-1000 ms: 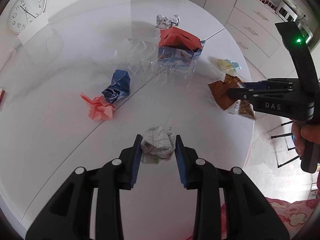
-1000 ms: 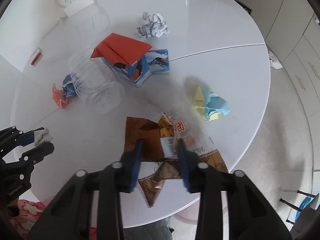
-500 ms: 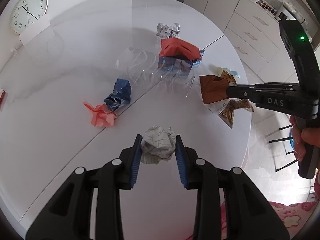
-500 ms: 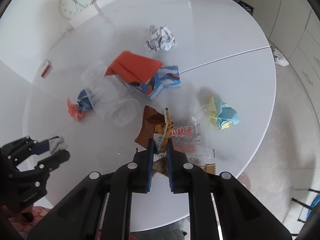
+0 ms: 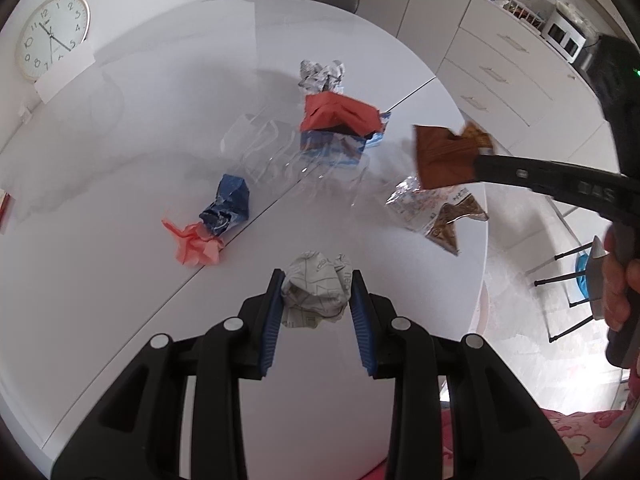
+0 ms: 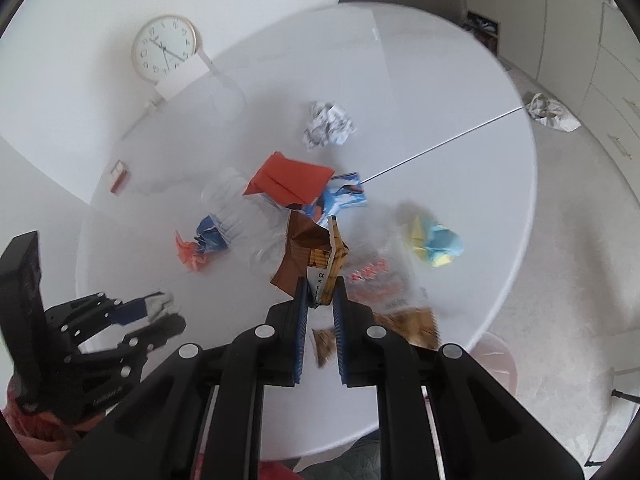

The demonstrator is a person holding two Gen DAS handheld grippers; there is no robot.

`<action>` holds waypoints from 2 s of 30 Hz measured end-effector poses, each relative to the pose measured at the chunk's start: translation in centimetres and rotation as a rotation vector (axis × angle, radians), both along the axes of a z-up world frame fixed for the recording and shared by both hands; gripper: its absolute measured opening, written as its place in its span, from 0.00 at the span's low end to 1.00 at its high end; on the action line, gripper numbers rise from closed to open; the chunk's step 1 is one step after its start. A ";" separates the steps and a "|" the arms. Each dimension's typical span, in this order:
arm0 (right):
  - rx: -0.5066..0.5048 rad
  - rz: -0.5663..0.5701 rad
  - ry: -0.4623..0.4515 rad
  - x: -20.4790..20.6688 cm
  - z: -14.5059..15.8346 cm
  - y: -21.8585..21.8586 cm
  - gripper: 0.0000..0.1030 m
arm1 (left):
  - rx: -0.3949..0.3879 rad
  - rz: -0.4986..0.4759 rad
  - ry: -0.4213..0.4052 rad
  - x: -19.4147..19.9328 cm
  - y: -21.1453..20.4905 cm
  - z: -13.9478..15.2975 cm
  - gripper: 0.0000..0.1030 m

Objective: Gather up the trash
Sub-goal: 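Carry the wrapper over the bin and open the right tool while the left carries the paper ball, then open the left tool over the bin to drop the white paper ball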

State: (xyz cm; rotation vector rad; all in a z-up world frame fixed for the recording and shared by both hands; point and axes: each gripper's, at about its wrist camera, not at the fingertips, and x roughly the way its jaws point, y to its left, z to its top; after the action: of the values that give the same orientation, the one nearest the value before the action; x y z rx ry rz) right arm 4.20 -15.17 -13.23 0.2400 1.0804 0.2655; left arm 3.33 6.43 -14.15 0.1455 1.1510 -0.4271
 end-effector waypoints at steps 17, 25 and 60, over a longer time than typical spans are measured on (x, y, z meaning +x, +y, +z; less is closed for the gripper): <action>-0.151 -0.261 0.225 -11.1 -9.6 -11.6 0.57 | -0.042 -0.220 0.007 -3.0 -9.8 2.1 0.31; -0.230 -0.331 0.232 -12.9 -9.5 -14.8 0.97 | -0.031 -0.295 0.023 -5.2 -14.7 2.0 0.31; -0.146 -0.342 0.189 -14.1 -6.2 -17.0 0.97 | -0.030 -0.111 0.051 -4.5 -15.2 1.7 0.92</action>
State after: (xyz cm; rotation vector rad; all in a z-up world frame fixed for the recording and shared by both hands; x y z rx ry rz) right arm -9.88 -32.21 -19.45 0.3186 1.2182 -0.1454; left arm -1.14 -8.73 -12.44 0.1743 1.1896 -0.5490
